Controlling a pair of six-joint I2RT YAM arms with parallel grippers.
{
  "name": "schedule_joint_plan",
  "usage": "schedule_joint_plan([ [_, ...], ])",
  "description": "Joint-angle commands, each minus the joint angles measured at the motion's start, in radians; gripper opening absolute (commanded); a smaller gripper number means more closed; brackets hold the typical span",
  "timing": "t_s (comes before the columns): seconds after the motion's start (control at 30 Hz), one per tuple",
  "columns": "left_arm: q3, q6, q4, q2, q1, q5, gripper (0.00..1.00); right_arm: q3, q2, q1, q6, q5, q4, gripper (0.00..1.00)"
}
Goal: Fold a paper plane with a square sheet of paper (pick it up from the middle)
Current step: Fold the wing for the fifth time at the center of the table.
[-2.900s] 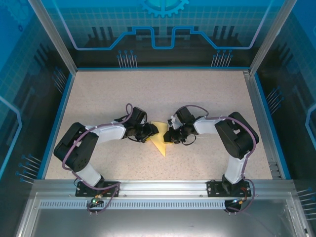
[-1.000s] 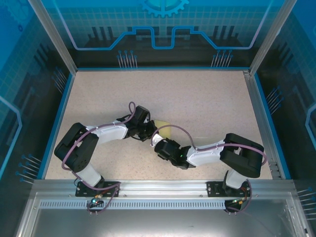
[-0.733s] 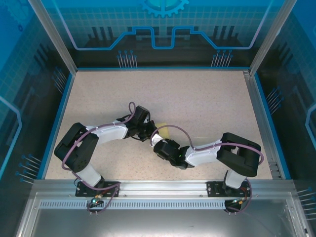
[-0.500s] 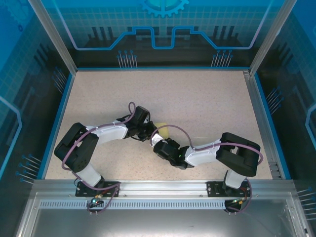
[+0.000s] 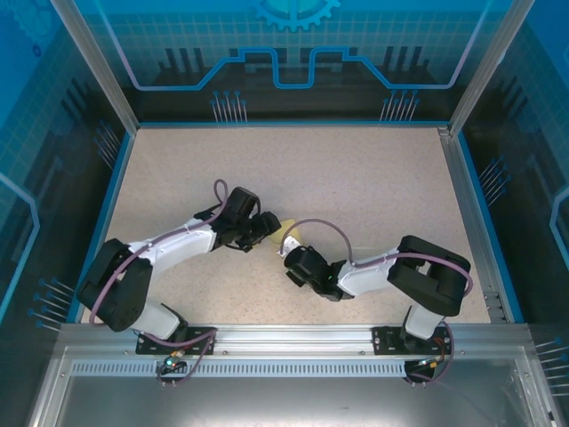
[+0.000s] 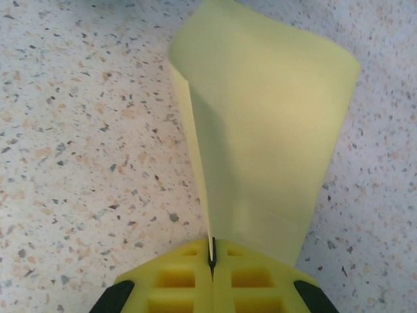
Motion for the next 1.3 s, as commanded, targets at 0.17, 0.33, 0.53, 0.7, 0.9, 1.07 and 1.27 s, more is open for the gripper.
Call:
schedule_joint_plan([
  [0.17,-0.009,-0.004,-0.054,-0.053,0.007,-0.061,0.72,-0.095,-0.093,-0.131,0.173,-0.271,0.143,0.00],
  [0.33,-0.002,0.002,-0.033,-0.034,0.007,-0.039,0.72,-0.130,-0.104,-0.223,0.253,-0.424,0.203,0.00],
  [0.53,0.002,0.009,0.011,-0.009,0.007,0.008,0.69,-0.147,-0.093,-0.300,0.346,-0.560,0.267,0.00],
  [0.7,0.015,0.014,0.058,0.029,0.006,0.067,0.69,-0.146,-0.073,-0.333,0.405,-0.638,0.304,0.00],
  [0.9,0.053,-0.012,0.110,0.112,0.005,0.142,0.75,-0.142,-0.069,-0.334,0.382,-0.642,0.301,0.00],
  [1.07,0.134,-0.033,0.076,0.200,0.006,0.176,0.80,-0.143,-0.066,-0.316,0.311,-0.599,0.281,0.00],
  [1.27,0.204,-0.067,0.001,0.283,0.007,0.177,0.79,-0.135,-0.061,-0.278,0.237,-0.552,0.269,0.00],
])
